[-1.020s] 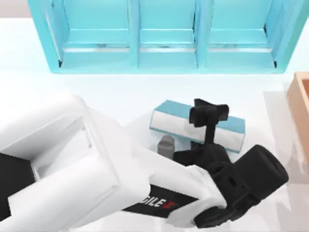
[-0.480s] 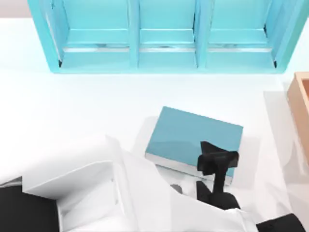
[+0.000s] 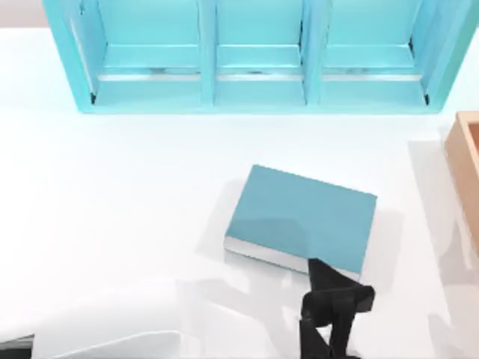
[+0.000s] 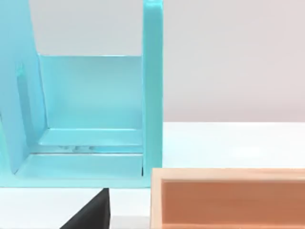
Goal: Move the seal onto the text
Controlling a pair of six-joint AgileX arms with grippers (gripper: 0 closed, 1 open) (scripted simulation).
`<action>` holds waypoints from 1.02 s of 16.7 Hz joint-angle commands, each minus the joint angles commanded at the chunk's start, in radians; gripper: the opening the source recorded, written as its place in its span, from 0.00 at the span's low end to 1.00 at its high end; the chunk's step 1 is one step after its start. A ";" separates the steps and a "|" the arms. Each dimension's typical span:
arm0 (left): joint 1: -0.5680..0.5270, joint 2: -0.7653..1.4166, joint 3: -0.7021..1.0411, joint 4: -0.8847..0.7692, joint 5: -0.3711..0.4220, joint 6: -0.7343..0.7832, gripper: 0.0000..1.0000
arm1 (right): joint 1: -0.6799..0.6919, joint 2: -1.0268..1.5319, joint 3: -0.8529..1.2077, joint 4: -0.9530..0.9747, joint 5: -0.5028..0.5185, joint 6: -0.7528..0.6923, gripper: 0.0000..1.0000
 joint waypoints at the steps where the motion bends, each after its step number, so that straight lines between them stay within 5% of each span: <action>1: -0.010 -0.003 0.005 -0.031 -0.003 -0.031 1.00 | 0.000 0.000 0.000 0.000 0.000 0.000 1.00; 10: 0.002 -0.021 0.003 -0.051 0.009 -0.035 1.00 | 0.000 0.000 0.000 0.000 0.000 0.000 1.00; 17: 0.245 -0.286 -0.105 0.098 0.211 0.384 1.00 | 0.000 0.000 0.000 0.000 0.000 0.000 1.00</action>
